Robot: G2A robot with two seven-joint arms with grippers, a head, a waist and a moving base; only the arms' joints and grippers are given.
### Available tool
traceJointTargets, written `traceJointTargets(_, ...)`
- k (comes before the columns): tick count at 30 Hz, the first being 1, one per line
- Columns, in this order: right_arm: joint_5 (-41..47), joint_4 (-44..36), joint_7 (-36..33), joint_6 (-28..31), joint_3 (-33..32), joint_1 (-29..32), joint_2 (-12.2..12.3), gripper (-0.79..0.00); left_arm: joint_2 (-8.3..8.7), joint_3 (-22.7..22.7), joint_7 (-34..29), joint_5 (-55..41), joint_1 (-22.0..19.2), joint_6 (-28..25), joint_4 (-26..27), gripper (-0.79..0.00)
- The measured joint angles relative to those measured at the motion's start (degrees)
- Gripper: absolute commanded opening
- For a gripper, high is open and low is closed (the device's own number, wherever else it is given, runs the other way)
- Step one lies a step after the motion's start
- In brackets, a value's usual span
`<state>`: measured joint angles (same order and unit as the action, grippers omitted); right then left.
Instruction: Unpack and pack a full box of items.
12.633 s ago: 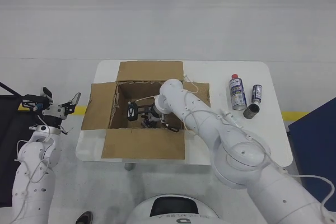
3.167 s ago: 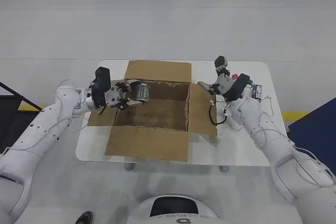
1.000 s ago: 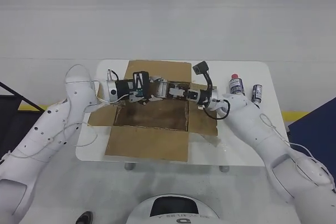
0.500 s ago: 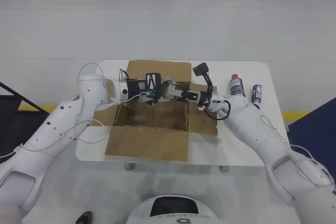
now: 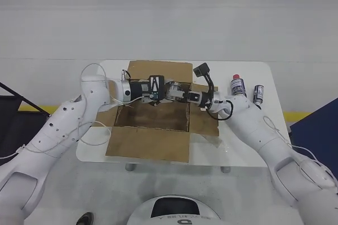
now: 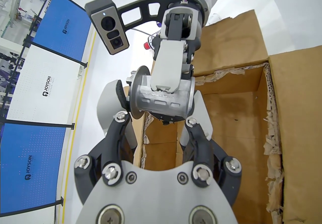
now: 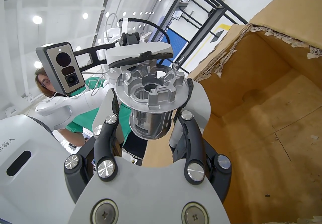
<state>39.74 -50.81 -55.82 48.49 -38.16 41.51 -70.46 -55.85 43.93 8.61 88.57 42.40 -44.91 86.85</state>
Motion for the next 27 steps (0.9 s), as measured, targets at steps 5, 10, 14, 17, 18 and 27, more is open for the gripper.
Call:
traceJointTargets(5, 0.6, 0.7, 0.3, 0.3, -0.2, -0.3, 0.1, -0.785, 0.02, 0.9, 0.3, 0.3, 0.5, -0.5, 0.5, -0.785)
traceJointTargets(10, 0.5, 1.0, 0.7, 0.7, -0.4, -0.4, 0.2, -0.785, 0.23, 2.2, 0.7, 0.3, 1.3, -1.1, 1.2, -0.785)
traceJointTargets(14, 0.3, 0.9, 0.5, 0.5, -0.1, -0.6, 0.2, -0.785, 0.26, 2.9, 0.7, 0.3, 1.7, -1.3, 1.6, -0.785)
traceJointTargets(17, 0.4, 1.0, 0.3, 0.3, 0.2, -0.9, 0.1, -0.785, 0.16, 3.1, 0.4, 0.5, 1.8, -1.3, 2.0, -0.477)
traceJointTargets(18, 0.5, 1.0, 0.3, 0.3, 0.3, -0.9, 0.1, -0.785, 0.11, 3.2, 0.3, 0.6, 1.9, -1.3, 2.1, -0.191)
traceJointTargets(27, 3.3, -0.6, -2.4, -2.4, 0.5, -0.8, 0.5, -0.785, 0.05, 4.7, 0.2, 0.4, 3.0, -0.7, 2.5, 0.0)
